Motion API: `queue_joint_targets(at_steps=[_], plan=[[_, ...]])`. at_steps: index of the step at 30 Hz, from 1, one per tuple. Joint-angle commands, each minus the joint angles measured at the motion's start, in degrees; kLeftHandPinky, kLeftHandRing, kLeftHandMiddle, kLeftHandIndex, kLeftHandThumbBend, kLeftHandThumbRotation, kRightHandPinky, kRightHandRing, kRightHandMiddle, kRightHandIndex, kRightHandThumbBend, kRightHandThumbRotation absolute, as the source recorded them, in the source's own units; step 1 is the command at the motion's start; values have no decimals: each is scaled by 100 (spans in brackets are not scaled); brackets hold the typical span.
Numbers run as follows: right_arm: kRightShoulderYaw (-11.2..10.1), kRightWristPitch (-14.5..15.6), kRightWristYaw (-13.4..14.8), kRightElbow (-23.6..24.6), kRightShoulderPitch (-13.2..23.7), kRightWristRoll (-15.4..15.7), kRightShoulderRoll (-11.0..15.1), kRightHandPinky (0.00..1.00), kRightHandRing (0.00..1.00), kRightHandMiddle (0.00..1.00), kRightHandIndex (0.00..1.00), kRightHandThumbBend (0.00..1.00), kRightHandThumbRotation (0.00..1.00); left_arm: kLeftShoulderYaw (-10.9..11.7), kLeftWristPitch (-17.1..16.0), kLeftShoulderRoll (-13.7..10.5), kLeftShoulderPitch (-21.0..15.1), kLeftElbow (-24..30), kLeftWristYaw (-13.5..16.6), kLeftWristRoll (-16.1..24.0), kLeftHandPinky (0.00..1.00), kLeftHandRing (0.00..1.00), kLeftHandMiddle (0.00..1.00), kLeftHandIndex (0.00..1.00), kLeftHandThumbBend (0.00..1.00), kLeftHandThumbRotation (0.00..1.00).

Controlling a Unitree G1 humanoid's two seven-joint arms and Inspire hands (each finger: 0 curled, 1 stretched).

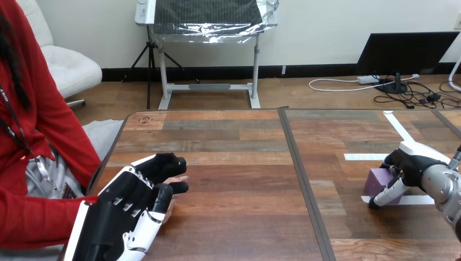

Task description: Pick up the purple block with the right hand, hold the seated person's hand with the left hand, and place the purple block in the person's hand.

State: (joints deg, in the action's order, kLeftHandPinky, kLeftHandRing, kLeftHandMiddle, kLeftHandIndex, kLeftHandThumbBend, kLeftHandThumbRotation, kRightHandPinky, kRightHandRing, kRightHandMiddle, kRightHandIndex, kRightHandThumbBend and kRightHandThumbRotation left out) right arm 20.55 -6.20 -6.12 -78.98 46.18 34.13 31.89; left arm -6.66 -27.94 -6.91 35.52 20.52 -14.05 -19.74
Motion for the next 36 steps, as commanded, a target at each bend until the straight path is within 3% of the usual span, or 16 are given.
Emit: queue_joint_targets(at_steps=[1, 36], plan=[[-86, -84, 133, 95, 142, -96, -40, 64, 67, 68, 63, 69, 0, 105, -80, 125, -452, 94, -29, -27, 67, 76, 71, 66, 36, 37], [-115, 128, 66, 87, 215, -115, -96, 47, 51, 56, 56, 74, 0, 126, -58, 121, -490, 95, -106, -131, 63, 75, 71, 65, 36, 36]])
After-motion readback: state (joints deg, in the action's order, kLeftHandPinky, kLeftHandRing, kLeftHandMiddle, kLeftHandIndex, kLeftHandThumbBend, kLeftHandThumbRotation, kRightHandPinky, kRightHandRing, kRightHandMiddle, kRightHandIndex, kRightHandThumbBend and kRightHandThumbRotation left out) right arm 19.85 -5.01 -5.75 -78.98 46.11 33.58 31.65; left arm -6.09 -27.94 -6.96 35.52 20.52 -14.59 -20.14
